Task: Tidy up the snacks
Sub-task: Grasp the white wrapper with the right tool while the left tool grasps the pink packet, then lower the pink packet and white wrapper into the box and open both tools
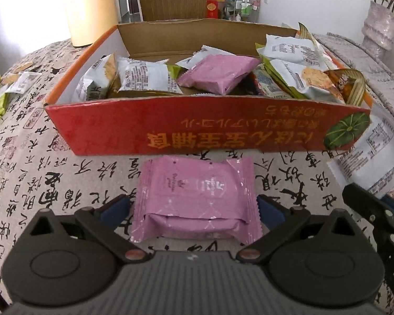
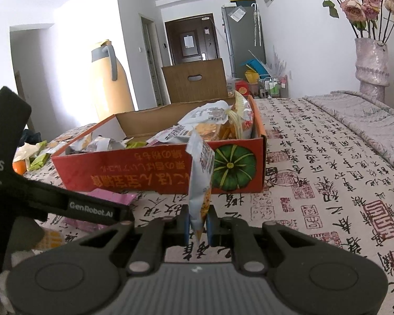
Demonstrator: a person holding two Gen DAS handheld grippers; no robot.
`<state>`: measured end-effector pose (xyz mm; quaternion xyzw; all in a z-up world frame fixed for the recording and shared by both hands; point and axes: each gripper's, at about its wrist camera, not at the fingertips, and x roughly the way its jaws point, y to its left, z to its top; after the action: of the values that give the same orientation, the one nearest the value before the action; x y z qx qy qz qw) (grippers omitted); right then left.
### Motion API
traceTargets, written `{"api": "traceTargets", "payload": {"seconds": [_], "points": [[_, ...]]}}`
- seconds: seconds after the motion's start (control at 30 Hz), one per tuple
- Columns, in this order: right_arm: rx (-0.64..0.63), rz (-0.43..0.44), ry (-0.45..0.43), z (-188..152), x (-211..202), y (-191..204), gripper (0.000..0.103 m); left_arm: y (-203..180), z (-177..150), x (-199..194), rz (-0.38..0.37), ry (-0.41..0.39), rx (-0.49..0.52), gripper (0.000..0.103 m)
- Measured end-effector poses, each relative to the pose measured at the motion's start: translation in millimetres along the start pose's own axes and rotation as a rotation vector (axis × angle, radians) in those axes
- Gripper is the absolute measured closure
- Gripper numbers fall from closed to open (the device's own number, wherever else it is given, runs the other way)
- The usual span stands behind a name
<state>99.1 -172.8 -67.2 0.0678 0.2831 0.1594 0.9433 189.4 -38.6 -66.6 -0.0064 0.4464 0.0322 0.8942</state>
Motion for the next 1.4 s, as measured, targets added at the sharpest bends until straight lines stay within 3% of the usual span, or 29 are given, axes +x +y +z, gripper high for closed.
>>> {"api": "traceTargets", "payload": {"seconds": [0.27,0.37,0.53,0.7,0.97,1.2,1.4], "points": [[-0.016,-0.007,-0.013,-1,-2,3,0.091,1,-7,-13,-0.009,-0.039,0.014,0.03],[-0.022,-0.008,-0.02,0,-5,4,0.091,1,-11,-19,-0.005,-0.053,0.024,0.036],[-0.039,-0.001,-0.043,4,-15,9,0.091,9,-14,-35,-0.016,-0.091,0.022,0.037],[-0.061,0.006,-0.071,13,-21,15,0.091,16,-8,-66,-0.063,-0.182,0.022,0.037],[-0.108,0.023,-0.162,50,-19,33,0.091,27,32,-104,-0.072,-0.339,-0.016,0.036],[-0.148,0.024,-0.185,90,9,46,0.091,33,71,-108,-0.031,-0.405,-0.028,0.036],[-0.168,0.009,-0.157,113,49,52,0.091,38,98,-82,-0.009,-0.392,-0.042,0.036]]}}
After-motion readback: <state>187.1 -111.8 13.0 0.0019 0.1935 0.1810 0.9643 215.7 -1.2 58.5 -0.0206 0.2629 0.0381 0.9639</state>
